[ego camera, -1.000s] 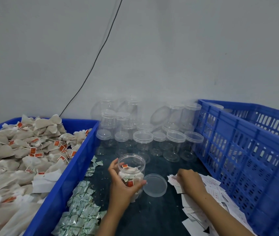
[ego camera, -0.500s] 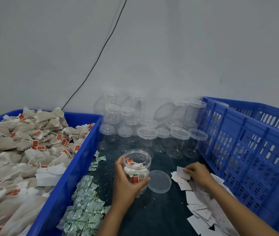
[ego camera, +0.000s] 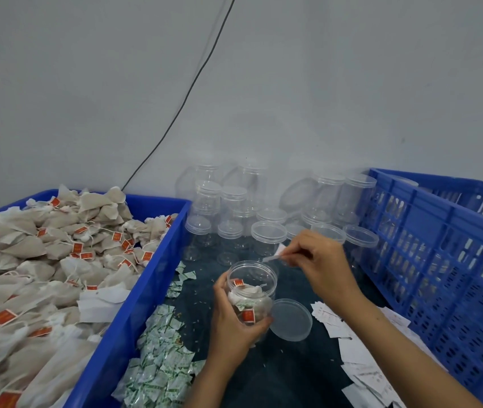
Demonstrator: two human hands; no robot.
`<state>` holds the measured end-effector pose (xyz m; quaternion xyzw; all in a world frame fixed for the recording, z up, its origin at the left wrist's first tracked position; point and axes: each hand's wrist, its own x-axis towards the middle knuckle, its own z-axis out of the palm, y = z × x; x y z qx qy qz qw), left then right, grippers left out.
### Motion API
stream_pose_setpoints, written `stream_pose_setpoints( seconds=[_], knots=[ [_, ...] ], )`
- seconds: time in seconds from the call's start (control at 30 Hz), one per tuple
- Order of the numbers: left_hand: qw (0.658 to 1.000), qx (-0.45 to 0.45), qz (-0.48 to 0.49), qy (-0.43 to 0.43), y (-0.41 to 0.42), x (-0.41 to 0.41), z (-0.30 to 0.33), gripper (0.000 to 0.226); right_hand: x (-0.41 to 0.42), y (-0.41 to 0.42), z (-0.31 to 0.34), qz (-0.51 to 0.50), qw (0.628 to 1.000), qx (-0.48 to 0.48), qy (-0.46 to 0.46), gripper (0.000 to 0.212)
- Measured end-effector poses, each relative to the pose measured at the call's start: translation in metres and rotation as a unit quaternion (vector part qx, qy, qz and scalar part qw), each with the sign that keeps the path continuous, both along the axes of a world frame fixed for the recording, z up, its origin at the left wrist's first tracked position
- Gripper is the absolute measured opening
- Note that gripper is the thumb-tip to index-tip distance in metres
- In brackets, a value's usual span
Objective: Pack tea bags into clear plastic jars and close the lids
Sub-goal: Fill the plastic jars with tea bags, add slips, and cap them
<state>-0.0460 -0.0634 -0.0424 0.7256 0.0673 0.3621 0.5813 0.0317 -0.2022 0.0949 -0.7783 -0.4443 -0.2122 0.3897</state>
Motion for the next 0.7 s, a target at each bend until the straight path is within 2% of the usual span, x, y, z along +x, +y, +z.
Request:
stream_pose_setpoints(
  seconds=[0.13,0.4,0.53,0.6,0.7],
  knots=[
    [1.000,-0.009,0.002,-0.007,-0.001,0.000,0.002,0.101,-0.009,0.025,-0.003,0.023,0.998,-0.060,-0.004,0.009],
    [1.000,-0.013,0.006,-0.010,-0.002,0.001,0.001,0.100,-0.005,0.023,-0.016,0.052,0.994,-0.072,0.069,0.011],
    [1.000,-0.009,0.004,-0.006,-0.002,0.001,0.001,0.101,-0.004,0.024,-0.018,0.044,0.989,-0.109,0.092,0.013],
    [1.000,-0.005,0.002,-0.005,-0.002,0.001,0.001,0.101,-0.004,0.027,-0.019,0.028,0.989,-0.098,0.111,0.010],
    [1.000,0.003,0.005,-0.001,-0.002,0.000,0.001,0.102,-0.004,0.033,-0.020,0.009,0.987,-0.066,0.147,0.022]
  ],
)
